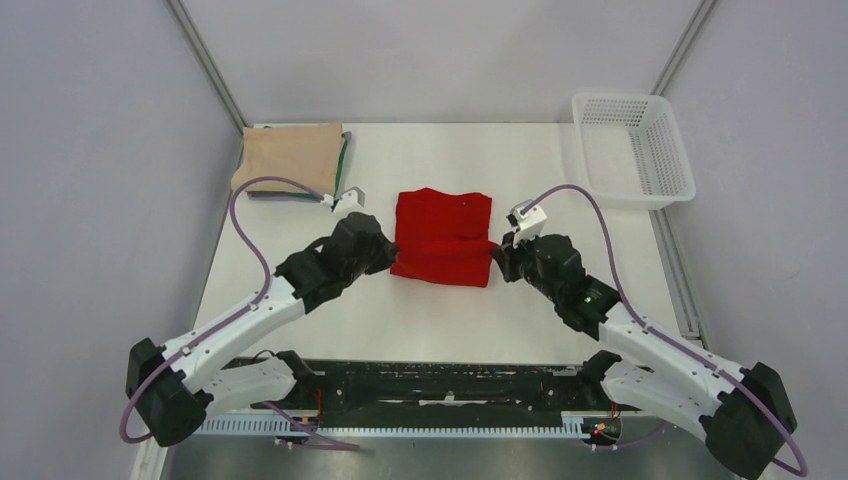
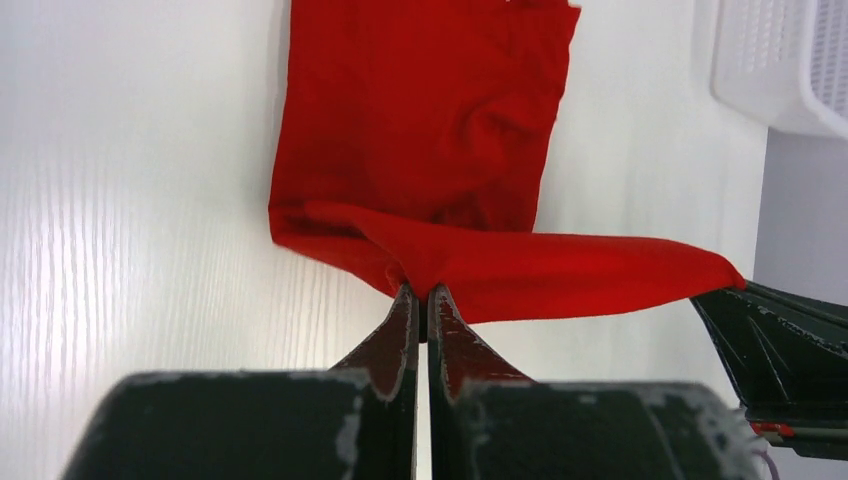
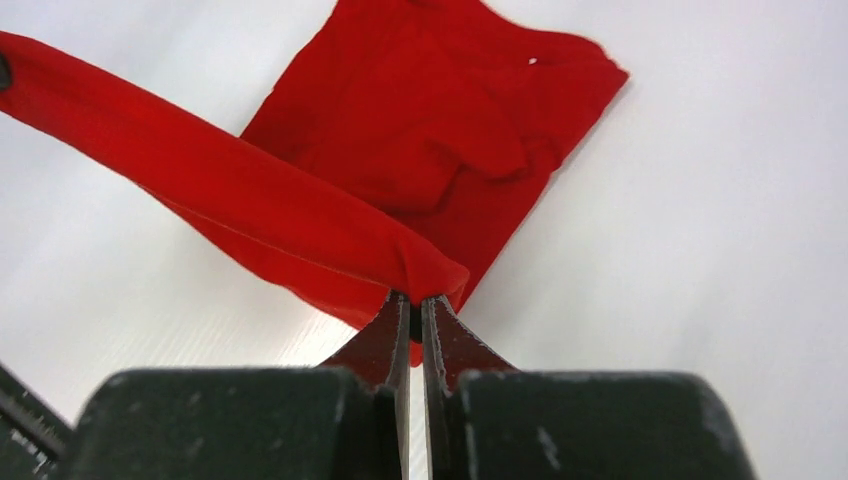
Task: Fold and stack the t-shirts
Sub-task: Fold the long partially folded tshirt into a neat square, then smooth out wrinkles on the folded tshirt
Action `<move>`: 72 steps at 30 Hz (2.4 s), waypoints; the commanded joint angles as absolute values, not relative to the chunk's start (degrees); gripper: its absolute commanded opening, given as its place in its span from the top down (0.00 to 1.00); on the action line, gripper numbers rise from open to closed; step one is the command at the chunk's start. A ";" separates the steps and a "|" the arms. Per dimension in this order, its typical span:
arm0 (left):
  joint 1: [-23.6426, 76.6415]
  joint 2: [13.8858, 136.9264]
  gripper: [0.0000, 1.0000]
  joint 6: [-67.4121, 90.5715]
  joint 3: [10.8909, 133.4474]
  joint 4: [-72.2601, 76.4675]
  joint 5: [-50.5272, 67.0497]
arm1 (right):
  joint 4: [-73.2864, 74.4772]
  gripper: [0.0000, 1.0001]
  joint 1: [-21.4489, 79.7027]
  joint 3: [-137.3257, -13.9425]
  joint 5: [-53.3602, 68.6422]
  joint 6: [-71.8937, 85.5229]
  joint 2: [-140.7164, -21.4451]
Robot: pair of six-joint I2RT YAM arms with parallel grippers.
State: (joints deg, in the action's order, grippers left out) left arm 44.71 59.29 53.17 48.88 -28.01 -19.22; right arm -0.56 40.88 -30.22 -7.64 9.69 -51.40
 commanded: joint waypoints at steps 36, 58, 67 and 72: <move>24.01 113.00 0.63 36.30 88.95 -19.36 -11.26 | -22.14 0.83 15.44 -55.80 11.58 8.83 -101.74; 23.82 123.05 0.00 35.15 96.40 -12.92 16.94 | -30.76 0.02 16.39 -56.52 34.53 18.36 -105.17; 23.96 127.33 0.00 36.41 93.16 -17.50 14.99 | -26.59 0.02 19.65 -61.77 32.89 17.52 -117.12; 24.93 118.32 0.00 38.54 74.75 -9.10 17.17 | -27.94 0.02 22.40 -51.40 30.84 16.50 -110.95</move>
